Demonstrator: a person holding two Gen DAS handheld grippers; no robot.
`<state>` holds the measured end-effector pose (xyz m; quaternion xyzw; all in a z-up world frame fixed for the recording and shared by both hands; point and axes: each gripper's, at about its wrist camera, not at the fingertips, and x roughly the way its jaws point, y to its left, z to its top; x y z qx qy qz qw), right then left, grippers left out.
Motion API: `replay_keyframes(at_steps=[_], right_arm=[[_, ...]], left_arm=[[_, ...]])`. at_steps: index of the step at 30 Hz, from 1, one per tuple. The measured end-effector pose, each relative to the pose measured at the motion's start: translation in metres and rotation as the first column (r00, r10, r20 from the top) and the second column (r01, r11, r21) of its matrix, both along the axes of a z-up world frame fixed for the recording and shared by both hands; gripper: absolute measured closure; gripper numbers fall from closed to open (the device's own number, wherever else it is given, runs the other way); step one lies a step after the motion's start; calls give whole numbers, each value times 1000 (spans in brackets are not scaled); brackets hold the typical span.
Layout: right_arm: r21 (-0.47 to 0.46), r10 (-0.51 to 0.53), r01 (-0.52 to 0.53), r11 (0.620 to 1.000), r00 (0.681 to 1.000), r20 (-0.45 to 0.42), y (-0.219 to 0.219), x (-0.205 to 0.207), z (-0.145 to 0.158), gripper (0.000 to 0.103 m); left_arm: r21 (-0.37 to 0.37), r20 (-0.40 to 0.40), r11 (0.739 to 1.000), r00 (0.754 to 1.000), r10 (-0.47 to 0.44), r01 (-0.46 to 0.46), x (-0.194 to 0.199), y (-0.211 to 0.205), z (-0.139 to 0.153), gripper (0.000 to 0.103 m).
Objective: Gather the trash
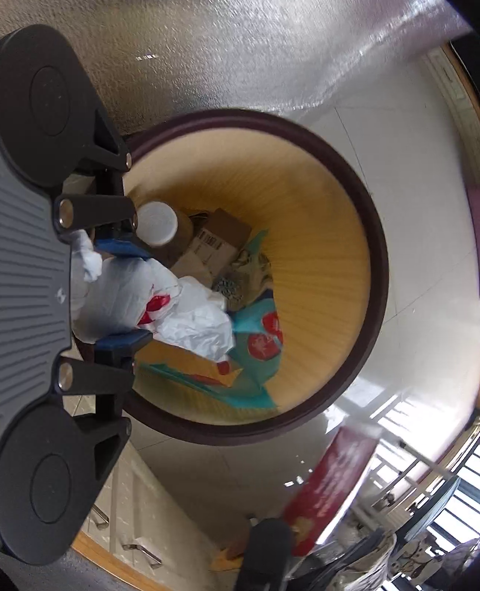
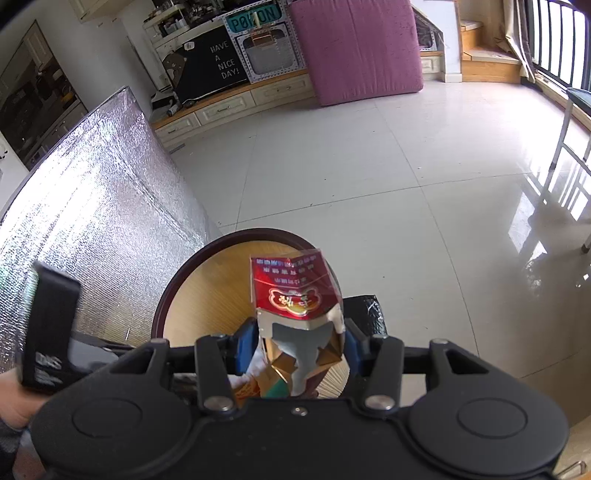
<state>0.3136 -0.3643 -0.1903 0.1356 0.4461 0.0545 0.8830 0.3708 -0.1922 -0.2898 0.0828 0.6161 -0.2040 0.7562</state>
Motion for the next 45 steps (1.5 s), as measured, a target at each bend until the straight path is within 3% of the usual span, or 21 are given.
replay_keyframes(at_steps=[6, 10, 12, 13, 14, 19, 22, 25, 36, 38, 45], right_arm=[[40, 34, -34, 999, 999, -8, -2, 10, -8, 54], [78, 51, -49, 996, 998, -26, 5, 26, -16, 54], [97, 63, -60, 993, 998, -30, 11, 35, -19, 54], [100, 73, -69, 993, 997, -30, 14, 40, -20, 54], [100, 85, -82, 992, 996, -30, 19, 45, -21, 54], [116, 147, -141, 983, 988, -42, 42, 74, -28, 53], [189, 151, -135, 973, 986, -72, 47, 93, -42, 47], [245, 103, -65, 967, 984, -144, 46, 101, -57, 23], [201, 67, -33, 979, 985, -161, 33, 75, -55, 13], [192, 59, -28, 981, 985, -160, 31, 74, -51, 3], [139, 47, -28, 990, 989, -141, 29, 69, -28, 0]], left_arm=[[-37, -66, 999, 998, -2, -1, 21, -14, -26, 60], [-57, -65, 998, 998, -1, -3, 23, -16, -43, 58], [-96, -50, 995, 999, 17, -22, 21, -13, -44, 41], [-116, -43, 993, 999, 26, -31, 18, -10, -41, 20], [-130, -30, 991, 999, 39, -42, 14, -9, -38, 9], [-164, -26, 980, 994, 106, -109, 2, 4, -26, 8], [-166, -27, 977, 991, 130, -132, 1, 12, -20, 7], [-178, -30, 974, 990, 138, -141, 0, 15, -19, 3], [-187, -10, 974, 992, 127, -126, -2, 14, -2, 0], [-189, -2, 974, 992, 126, -124, -4, 14, 4, 0], [-198, 34, 973, 991, 129, -120, -8, 16, 26, 0]])
